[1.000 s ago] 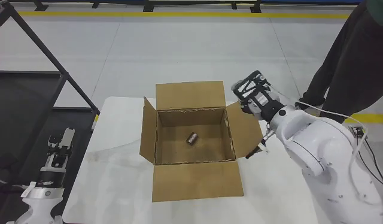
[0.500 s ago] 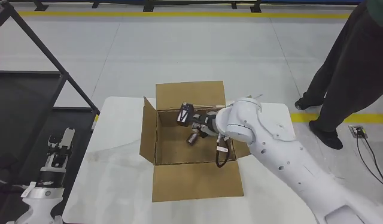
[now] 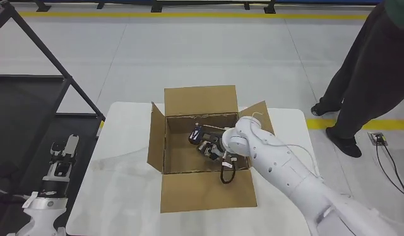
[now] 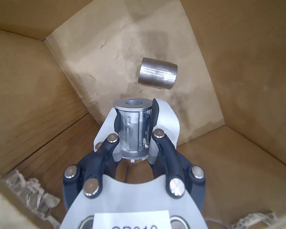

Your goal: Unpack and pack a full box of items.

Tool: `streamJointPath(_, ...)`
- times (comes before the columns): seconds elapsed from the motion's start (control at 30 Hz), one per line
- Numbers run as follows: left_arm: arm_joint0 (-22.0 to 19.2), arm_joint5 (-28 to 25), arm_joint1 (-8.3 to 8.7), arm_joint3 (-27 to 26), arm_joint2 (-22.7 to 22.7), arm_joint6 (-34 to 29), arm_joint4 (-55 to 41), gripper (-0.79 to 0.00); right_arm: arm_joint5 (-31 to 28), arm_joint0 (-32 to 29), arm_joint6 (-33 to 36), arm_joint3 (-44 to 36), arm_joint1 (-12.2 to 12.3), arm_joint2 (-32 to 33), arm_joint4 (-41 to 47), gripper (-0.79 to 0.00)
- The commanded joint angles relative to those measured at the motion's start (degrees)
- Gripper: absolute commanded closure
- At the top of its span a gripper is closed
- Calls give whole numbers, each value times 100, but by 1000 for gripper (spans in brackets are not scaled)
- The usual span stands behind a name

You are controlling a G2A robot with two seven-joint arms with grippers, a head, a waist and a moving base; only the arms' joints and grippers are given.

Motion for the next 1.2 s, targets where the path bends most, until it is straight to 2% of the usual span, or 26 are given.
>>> streamJointPath(0.0,0,0,0,0,0,0,0,-785,-30,37,-78,199,-78,-31,-4,-228)
streamJointPath(0.07,0,0,0,0,0,0,0,-785,-68,77,-147,362,-142,-42,-1,-308)
streamJointPath(0.1,0,0,0,0,0,0,0,-785,-80,99,-176,422,-169,-45,-9,-320)
streamJointPath(0.33,0,0,0,0,0,0,0,-785,-159,180,-352,635,-258,2,-88,-351)
streamJointPath(0.5,0,0,0,0,0,0,0,-785,-220,211,-651,559,-209,140,-198,-351)
streamJointPath(0.7,0,0,0,0,0,0,0,-785,-427,181,-1265,184,115,576,-457,-351)
streamJointPath(0.9,0,0,0,0,0,0,0,-785,-745,-311,-1865,-1016,714,1391,-922,-388)
streamJointPath(0.93,0,0,0,0,0,0,0,-785,-716,-476,-1942,-1328,833,1589,-1021,-499)
streamJointPath(0.97,0,0,0,0,0,0,0,-785,-739,-673,-2005,-1705,956,1807,-1111,-708)
streamJointPath(1.0,0,0,0,0,0,0,0,-785,-752,-897,-2016,-2107,1080,2038,-1207,-785)
streamJointPath(1.1,0,0,0,0,0,0,0,-785,-825,-1726,-1927,-3435,1441,2858,-1395,-785)
streamJointPath(1.17,0,0,0,0,0,0,0,-785,-825,-1726,-1927,-3435,1441,2858,-1395,-785)
